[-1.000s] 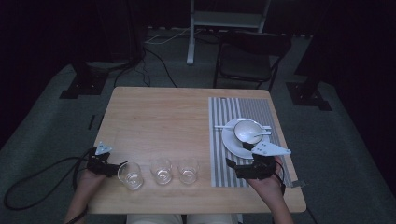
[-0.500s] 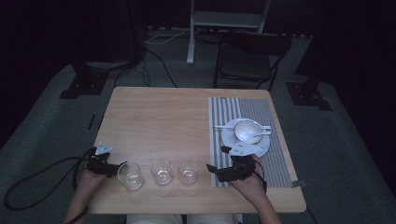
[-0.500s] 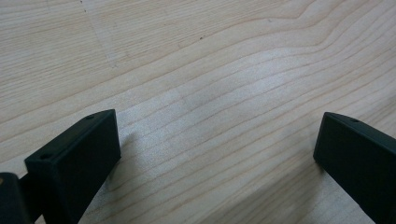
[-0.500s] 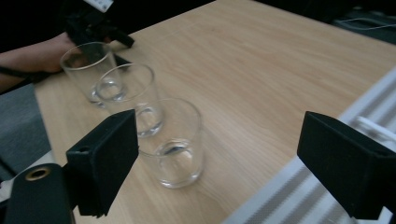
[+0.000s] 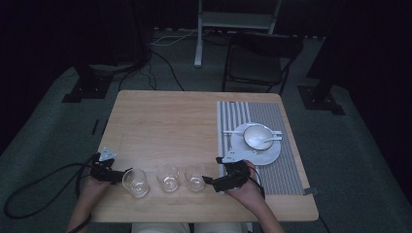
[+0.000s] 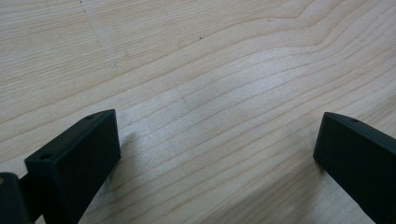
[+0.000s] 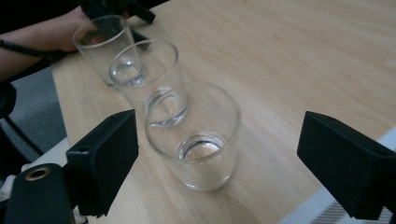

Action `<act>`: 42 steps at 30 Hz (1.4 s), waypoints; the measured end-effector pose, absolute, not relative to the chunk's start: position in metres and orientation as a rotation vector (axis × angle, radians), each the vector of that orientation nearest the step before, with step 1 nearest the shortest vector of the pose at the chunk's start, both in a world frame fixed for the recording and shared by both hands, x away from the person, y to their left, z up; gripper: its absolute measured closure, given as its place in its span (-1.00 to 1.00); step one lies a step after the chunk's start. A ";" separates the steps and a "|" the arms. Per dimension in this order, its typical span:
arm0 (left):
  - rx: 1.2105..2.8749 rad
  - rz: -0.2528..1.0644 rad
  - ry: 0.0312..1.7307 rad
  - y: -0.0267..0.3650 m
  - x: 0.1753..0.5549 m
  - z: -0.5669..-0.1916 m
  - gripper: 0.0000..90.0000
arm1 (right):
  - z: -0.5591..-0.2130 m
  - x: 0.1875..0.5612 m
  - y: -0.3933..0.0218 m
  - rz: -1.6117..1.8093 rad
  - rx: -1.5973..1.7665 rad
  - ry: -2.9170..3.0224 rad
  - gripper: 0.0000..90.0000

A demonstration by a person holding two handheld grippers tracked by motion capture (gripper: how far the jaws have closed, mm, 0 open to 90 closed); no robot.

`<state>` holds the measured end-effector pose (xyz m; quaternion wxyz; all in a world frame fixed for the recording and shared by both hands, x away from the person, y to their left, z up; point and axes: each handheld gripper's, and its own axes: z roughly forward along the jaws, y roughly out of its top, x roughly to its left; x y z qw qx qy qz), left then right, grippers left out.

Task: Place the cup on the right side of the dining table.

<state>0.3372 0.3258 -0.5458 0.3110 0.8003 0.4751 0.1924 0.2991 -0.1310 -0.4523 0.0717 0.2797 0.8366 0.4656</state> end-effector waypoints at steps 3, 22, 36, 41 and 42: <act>2.113 0.507 1.253 0.326 0.337 -0.546 -0.98 | -0.460 0.301 -0.124 1.394 0.842 2.543 -0.73; 2.116 0.504 1.251 0.326 0.337 -0.546 -0.98 | -0.489 0.309 -0.085 1.275 0.816 2.654 -0.73; 2.115 0.503 1.250 0.326 0.337 -0.546 -0.98 | -0.495 0.311 -0.073 1.185 0.794 2.639 -0.63; 2.117 0.504 1.248 0.326 0.337 -0.546 -0.98 | -0.497 0.311 -0.068 1.128 0.780 2.649 -0.61; 2.117 0.504 1.248 0.326 0.337 -0.546 -0.98 | -0.497 0.311 -0.068 1.128 0.780 2.649 -0.61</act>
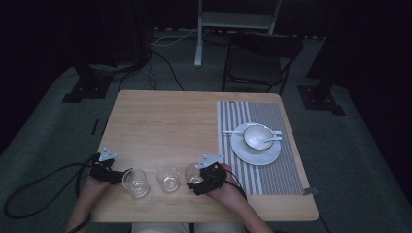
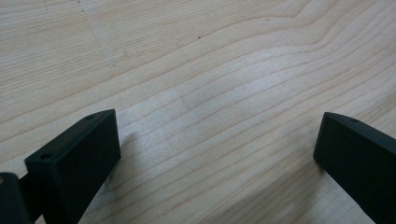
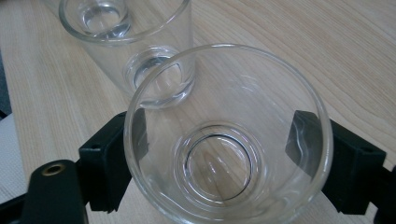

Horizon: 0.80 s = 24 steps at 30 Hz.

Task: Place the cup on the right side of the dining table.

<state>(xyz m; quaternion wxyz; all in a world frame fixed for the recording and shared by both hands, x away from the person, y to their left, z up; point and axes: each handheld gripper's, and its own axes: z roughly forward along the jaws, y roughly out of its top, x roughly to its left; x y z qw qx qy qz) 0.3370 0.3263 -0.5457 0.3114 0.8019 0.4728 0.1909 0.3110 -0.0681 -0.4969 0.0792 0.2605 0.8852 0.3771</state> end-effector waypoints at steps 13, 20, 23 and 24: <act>2.117 0.503 1.248 0.326 0.337 -0.546 -0.98 | -0.492 0.314 -0.071 1.129 0.828 2.588 -0.59; 2.116 0.502 1.248 0.326 0.337 -0.546 -0.98 | -0.487 0.316 -0.076 1.132 0.857 2.569 -0.59; 2.116 0.502 1.248 0.326 0.337 -0.546 -0.98 | -0.485 0.317 -0.079 1.139 0.863 2.550 -0.59; 2.116 0.502 1.248 0.326 0.337 -0.546 -0.98 | -0.485 0.317 -0.079 1.139 0.863 2.550 -0.59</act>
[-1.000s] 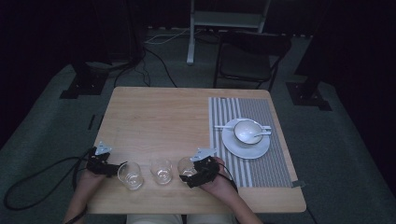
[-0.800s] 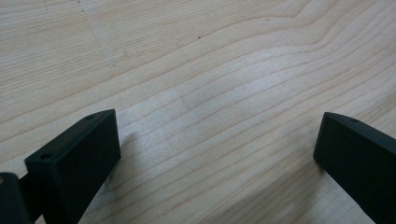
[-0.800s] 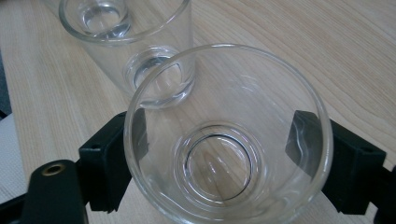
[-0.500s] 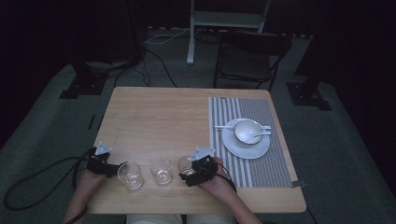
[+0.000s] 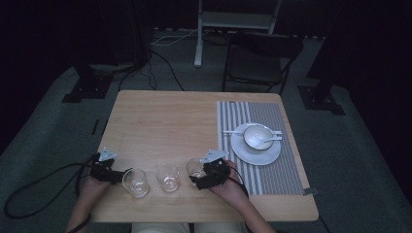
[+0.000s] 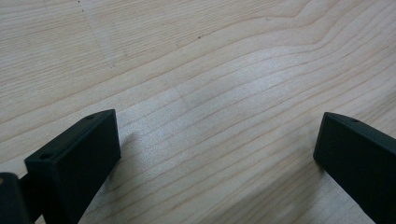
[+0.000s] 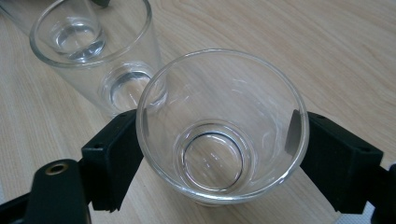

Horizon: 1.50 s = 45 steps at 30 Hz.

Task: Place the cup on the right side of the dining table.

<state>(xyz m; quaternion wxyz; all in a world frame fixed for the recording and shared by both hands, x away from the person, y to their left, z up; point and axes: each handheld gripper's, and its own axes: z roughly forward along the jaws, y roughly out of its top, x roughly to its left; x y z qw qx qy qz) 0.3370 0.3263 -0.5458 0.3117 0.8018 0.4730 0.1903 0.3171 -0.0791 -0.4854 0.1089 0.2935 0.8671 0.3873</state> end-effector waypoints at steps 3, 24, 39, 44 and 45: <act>2.116 0.502 1.248 0.326 0.337 -0.546 -0.98 | -0.482 0.318 -0.083 1.163 0.876 2.538 -0.59; 2.116 0.502 1.247 0.326 0.337 -0.546 -0.98 | -0.455 0.336 -0.098 1.184 0.947 2.500 -0.60; 2.114 0.502 1.242 0.326 0.337 -0.546 -0.98 | -0.444 0.362 -0.103 1.150 0.970 2.496 -0.60; 2.120 0.504 1.237 0.326 0.337 -0.546 -0.98 | -0.442 0.373 -0.102 1.135 0.984 2.498 -0.60; 2.118 0.503 1.239 0.326 0.337 -0.546 -0.98 | -0.442 0.376 -0.102 1.134 0.981 2.490 -0.60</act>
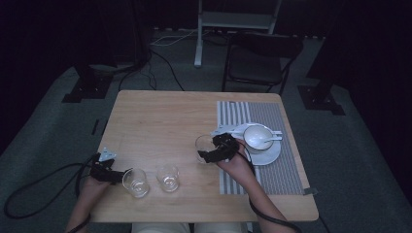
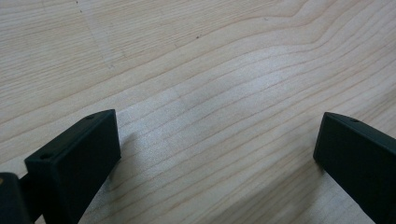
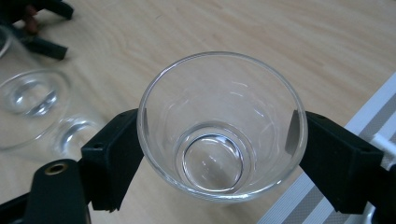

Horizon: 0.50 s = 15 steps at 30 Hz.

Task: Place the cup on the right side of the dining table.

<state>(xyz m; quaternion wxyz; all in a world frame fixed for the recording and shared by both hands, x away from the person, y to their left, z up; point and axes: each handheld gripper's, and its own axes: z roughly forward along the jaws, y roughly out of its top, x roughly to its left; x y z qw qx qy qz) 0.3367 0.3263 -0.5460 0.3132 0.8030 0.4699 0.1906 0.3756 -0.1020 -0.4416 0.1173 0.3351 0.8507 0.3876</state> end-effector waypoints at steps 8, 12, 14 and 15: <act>2.115 0.501 1.241 0.326 0.337 -0.546 -0.98 | -0.435 0.399 -0.106 1.110 1.020 2.456 -0.60; 2.120 0.503 1.236 0.327 0.337 -0.546 -0.98 | -0.431 0.410 -0.108 1.103 1.042 2.445 -0.60; 2.119 0.502 1.237 0.326 0.337 -0.546 -0.98 | -0.430 0.415 -0.108 1.086 1.043 2.434 -0.60; 2.119 0.502 1.237 0.326 0.337 -0.546 -0.98 | -0.429 0.418 -0.107 1.070 1.048 2.438 -0.60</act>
